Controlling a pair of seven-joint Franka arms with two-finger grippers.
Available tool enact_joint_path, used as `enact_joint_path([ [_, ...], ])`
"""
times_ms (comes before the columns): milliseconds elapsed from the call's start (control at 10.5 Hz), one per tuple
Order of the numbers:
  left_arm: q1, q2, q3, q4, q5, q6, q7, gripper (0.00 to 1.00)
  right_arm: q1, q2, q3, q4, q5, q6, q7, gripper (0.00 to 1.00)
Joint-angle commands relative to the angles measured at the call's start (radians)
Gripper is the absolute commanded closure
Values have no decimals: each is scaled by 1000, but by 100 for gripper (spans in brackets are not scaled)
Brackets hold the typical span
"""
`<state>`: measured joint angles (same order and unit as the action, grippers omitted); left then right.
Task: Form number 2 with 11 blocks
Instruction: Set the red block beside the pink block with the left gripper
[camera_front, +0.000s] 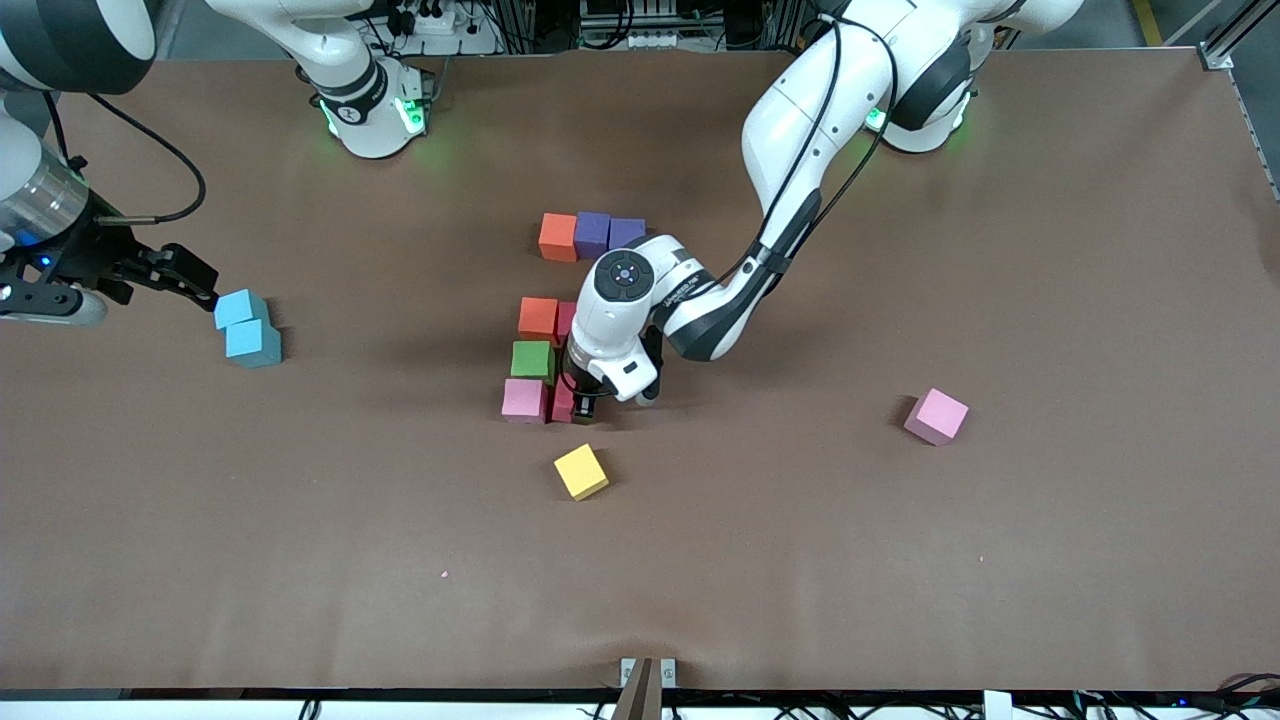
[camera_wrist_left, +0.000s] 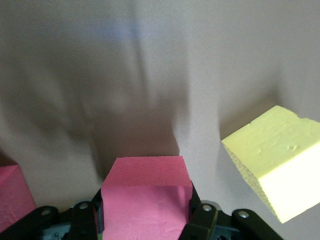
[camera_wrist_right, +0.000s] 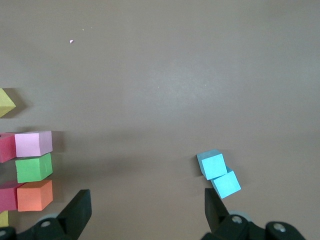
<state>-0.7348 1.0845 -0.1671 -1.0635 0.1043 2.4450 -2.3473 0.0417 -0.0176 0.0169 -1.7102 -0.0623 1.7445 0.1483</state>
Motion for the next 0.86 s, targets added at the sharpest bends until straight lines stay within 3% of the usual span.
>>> enact_joint_path([
  [0, -15, 25, 21, 31, -20, 20, -10, 45, -11, 19, 3, 27, -5, 6, -13, 0],
  [287, -15, 25, 20, 31, -20, 28, -10, 31, -8, 51, 3, 27, -4, 42, -9, 0],
  [574, -15, 25, 26, 30, -20, 45, -1, 4, 7, 112, 5, 27, 2, 110, -1, 0],
  [765, -15, 21, 26, 30, -20, 45, 0, 0, 17, 130, 18, 27, 2, 122, -3, 0],
])
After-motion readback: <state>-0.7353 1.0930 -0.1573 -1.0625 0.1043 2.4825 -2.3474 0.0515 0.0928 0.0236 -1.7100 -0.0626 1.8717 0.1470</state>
